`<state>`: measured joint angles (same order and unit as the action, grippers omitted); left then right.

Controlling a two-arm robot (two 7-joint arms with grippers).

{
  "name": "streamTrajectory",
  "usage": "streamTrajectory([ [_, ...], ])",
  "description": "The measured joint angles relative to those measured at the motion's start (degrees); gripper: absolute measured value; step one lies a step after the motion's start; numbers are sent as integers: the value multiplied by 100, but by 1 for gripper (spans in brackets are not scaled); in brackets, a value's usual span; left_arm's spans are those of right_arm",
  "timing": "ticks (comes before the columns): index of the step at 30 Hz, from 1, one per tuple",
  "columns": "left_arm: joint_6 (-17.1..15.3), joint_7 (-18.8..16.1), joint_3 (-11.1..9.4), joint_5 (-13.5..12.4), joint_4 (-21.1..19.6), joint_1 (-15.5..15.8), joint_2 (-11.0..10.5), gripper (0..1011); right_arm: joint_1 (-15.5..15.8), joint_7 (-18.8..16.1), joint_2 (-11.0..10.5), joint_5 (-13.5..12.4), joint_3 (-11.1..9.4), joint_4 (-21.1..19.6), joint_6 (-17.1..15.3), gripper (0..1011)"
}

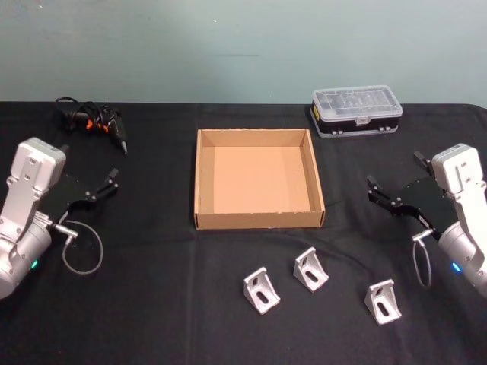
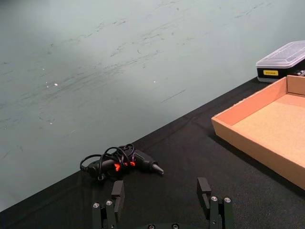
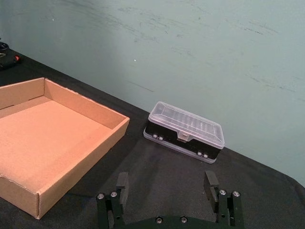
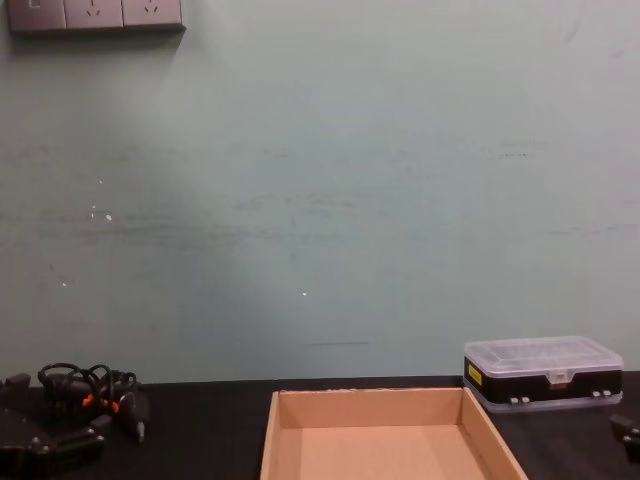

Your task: Use one hand to pick up the angle iron from the table and place it into the box.

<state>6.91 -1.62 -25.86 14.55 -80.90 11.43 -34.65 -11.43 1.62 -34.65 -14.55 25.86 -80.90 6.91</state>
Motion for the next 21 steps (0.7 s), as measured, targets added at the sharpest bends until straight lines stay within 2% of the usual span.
streamTrajectory([
  [21,0,0,0,0,0,0,0,1000,0,0,0,0,0,0,0,1003],
])
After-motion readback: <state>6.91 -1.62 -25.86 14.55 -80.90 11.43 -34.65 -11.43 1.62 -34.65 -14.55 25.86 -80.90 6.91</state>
